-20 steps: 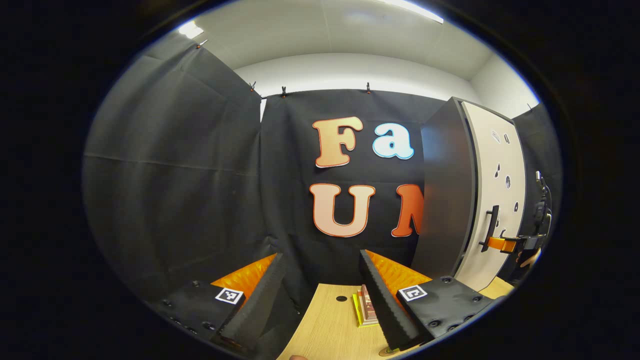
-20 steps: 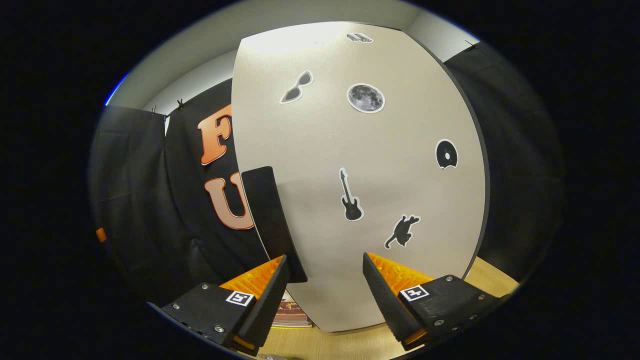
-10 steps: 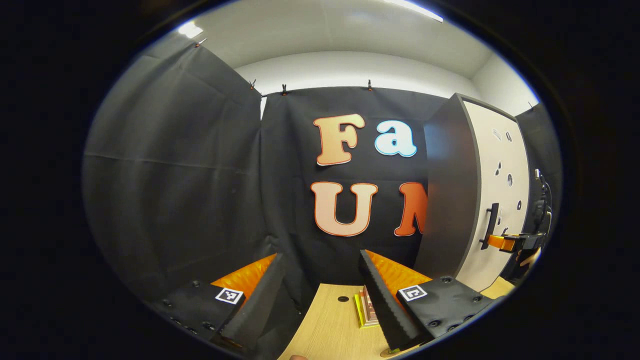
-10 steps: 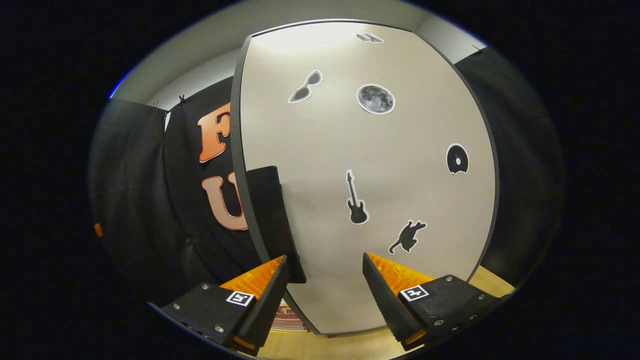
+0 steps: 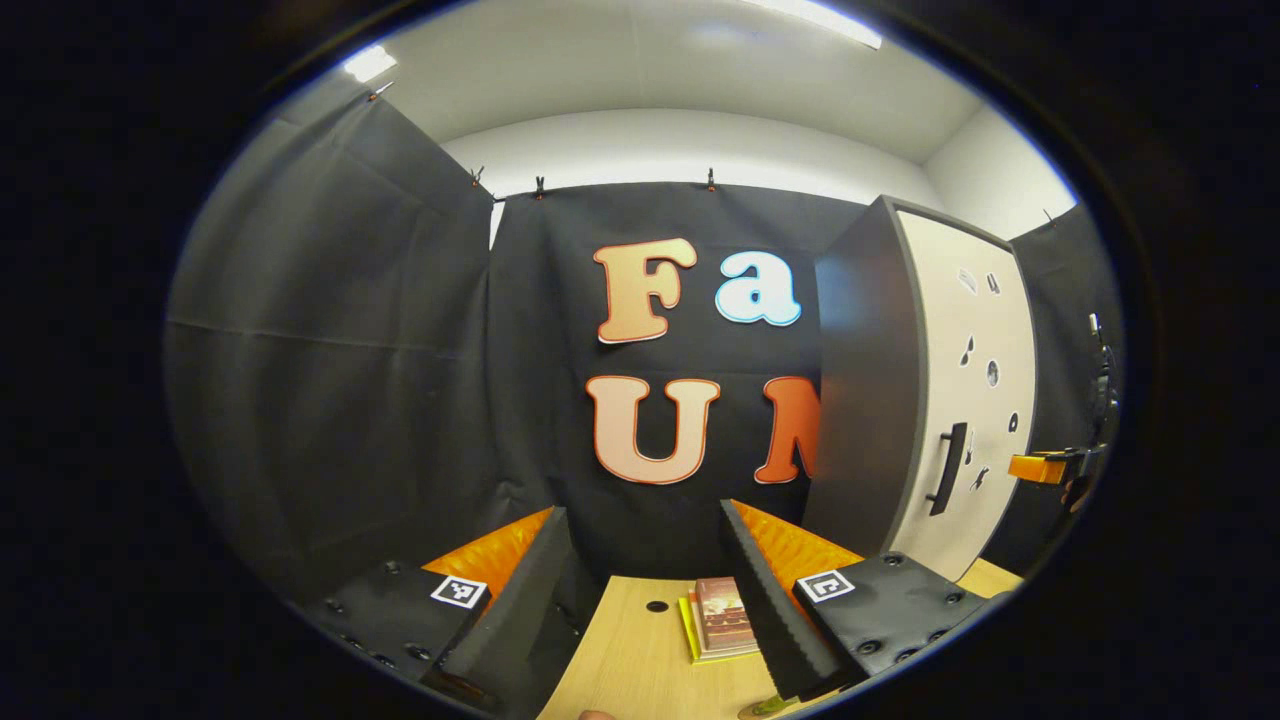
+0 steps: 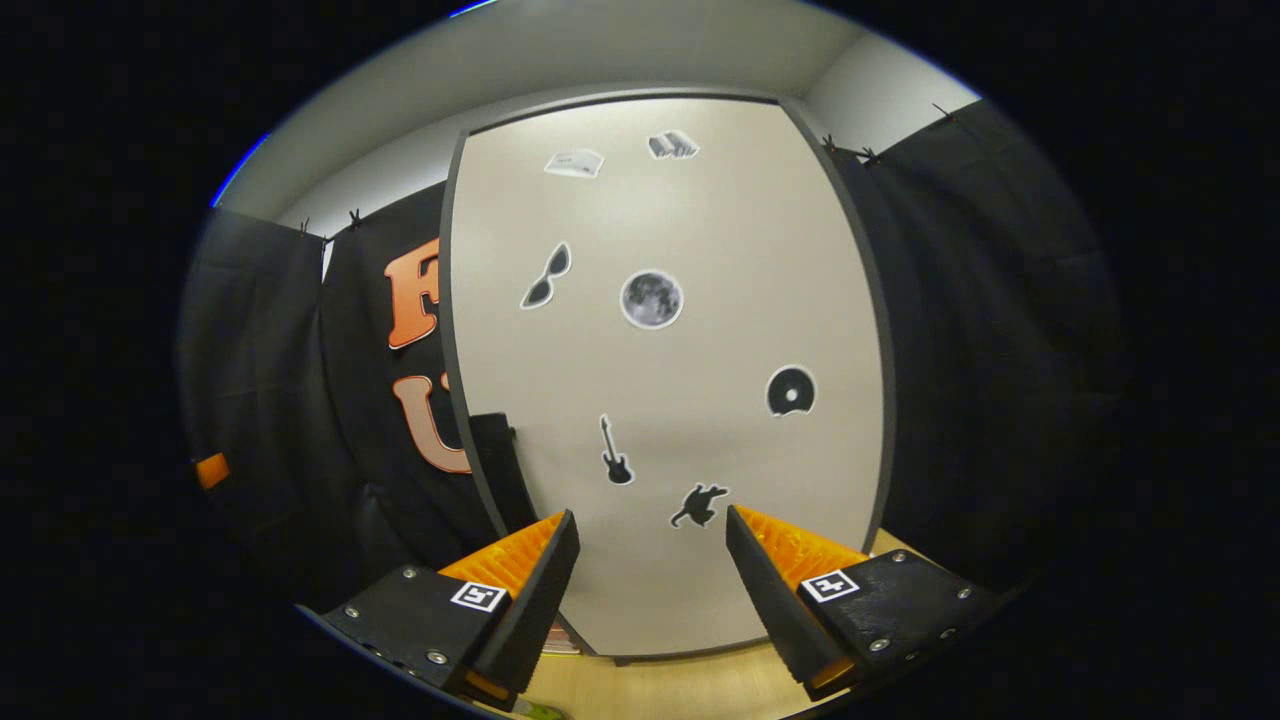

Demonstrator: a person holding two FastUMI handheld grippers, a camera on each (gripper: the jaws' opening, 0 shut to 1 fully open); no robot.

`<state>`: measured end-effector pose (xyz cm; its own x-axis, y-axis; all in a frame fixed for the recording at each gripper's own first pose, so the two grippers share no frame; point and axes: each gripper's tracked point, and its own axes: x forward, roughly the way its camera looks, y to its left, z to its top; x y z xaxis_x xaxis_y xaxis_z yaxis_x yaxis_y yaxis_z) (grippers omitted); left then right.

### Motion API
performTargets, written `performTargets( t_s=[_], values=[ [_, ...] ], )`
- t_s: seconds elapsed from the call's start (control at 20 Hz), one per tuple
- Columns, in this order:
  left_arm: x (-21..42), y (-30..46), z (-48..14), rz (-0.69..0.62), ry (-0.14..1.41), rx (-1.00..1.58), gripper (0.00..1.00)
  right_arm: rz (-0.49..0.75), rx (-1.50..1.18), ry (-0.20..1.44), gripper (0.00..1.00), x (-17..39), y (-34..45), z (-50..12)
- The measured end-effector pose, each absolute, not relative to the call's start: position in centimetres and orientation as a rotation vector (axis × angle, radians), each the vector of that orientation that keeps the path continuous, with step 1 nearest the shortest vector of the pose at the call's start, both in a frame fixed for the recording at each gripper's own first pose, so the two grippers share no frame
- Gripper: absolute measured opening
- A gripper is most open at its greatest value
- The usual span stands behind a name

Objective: Open the cabinet door with the right hand, grasp the bottle in the cabinet with the left hand and place it on the coaster, then close the cabinet door with the right hand.

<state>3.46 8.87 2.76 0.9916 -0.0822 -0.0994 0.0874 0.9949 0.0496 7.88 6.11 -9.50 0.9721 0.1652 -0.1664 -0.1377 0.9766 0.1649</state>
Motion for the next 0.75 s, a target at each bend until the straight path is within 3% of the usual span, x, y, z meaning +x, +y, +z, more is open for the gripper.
performTargets(
  t_s=[0.35,0.75],
  values=[
    [2.4,6.3,6.9,-0.128,0.042,0.054,0.98,0.053,0.044,0.067,0.91,-0.6,-3.9,0.5],
    [0.9,6.4,10.0,-0.147,0.006,0.048,0.96,-0.022,0.022,-0.003,0.91,-6.5,-7.5,7.6]
  ],
)
